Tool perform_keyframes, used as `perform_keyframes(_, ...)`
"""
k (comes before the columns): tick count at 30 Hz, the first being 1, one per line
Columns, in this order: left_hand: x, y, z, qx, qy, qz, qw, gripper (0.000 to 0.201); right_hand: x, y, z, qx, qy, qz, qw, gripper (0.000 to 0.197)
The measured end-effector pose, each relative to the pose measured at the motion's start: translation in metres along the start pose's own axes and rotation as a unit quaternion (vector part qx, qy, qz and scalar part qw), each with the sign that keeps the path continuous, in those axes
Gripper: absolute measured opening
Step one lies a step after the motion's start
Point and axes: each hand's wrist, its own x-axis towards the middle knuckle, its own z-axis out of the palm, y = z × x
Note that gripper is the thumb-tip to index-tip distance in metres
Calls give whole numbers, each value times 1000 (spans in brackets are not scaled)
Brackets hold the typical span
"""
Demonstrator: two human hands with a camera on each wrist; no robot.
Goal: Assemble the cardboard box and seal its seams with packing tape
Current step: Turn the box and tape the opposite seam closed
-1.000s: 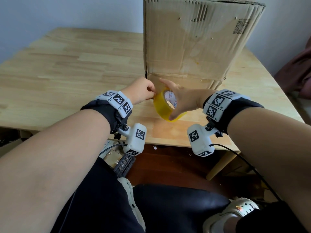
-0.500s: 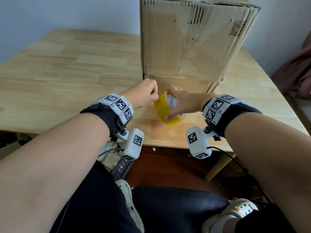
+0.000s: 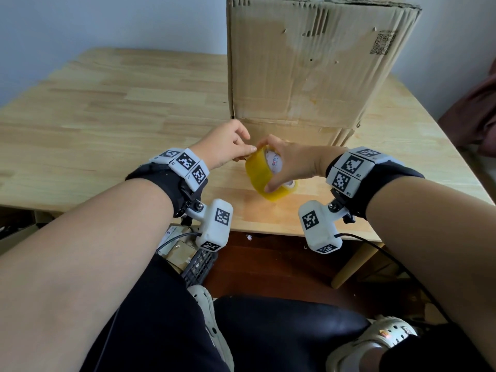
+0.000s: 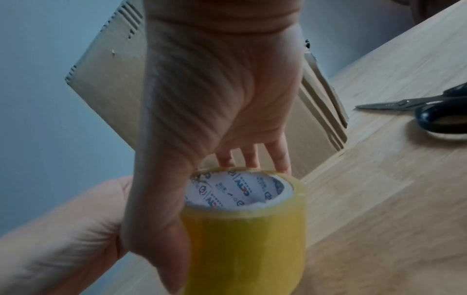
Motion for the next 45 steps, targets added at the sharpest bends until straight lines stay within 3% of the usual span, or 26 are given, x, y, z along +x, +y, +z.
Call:
perform_keyframes(3,2,1,1,76,-6,26,997,8,1,0,1,-10,-3,11,1000,99)
perform_keyframes(8,3,8,3,174,-2,56,983,9,2,7,6,59,3,40,997,98)
perform_keyframes(15,3,32,-8,232,151,118,954,11,-7,4,-12,193,47,58,978,79)
perform_keyframes(20,-6,54,-19,241,190,161,938,13,-24,2,-31,252,-6,88,964,45)
perform_keyframes(25,-13,86,-27,289,218,202,910,15,-39,-11,-44,252,-21,91,963,69)
perform_keyframes(28,-17,106,-31,275,226,209,911,15,-49,-11,-55,199,-20,124,972,90)
perform_keyframes(30,-19,121,-33,275,207,203,917,16,-57,-8,-61,200,-10,133,971,86)
perform_keyframes(32,-20,138,-38,277,198,200,919,15,-67,-10,-66,259,6,104,960,69)
perform_keyframes(37,-22,189,-55,313,151,226,910,14,-84,-15,-71,393,49,20,918,72)
perform_keyframes(40,-24,210,-62,367,144,229,890,15,-83,-21,-69,452,116,-31,884,58)
perform_keyframes(43,-24,223,-70,371,155,219,889,15,-77,-34,-69,491,192,-65,848,76)
perform_keyframes(45,-23,229,-78,355,167,208,896,15,-78,-46,-73,487,248,-65,835,69)
